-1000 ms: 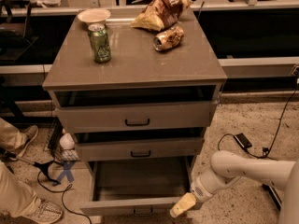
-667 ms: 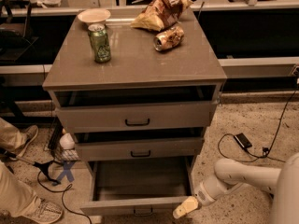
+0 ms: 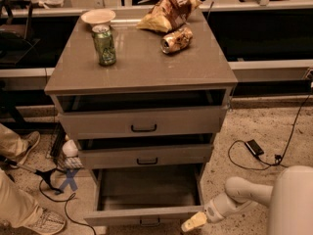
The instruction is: Close bottom drawer
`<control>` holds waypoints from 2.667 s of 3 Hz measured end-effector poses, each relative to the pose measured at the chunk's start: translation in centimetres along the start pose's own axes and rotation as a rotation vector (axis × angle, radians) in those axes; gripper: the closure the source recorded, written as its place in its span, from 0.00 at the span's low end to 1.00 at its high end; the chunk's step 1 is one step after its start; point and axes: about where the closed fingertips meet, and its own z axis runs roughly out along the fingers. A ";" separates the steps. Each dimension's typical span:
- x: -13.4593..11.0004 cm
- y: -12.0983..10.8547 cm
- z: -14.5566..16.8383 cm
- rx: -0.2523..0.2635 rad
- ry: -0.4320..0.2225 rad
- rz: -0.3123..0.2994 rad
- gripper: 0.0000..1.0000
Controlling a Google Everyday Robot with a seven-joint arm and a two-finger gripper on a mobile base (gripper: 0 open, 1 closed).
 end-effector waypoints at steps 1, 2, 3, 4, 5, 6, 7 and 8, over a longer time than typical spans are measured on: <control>-0.7 -2.3 3.3 -0.035 -0.008 0.022 0.26; -1.4 -3.4 5.2 -0.049 -0.001 0.029 0.50; -1.4 -4.7 7.4 -0.037 0.012 0.054 0.73; -4.1 -4.8 8.2 0.030 -0.058 0.046 1.00; -6.1 -4.5 8.4 0.040 -0.108 0.024 1.00; -6.1 -4.5 8.4 0.040 -0.108 0.024 1.00; -9.6 -6.6 7.7 0.085 -0.205 0.000 1.00; -13.2 -7.7 7.5 0.099 -0.288 -0.036 1.00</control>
Offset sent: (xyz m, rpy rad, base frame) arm 0.0253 0.0192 -0.0844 0.0474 0.0439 -0.0228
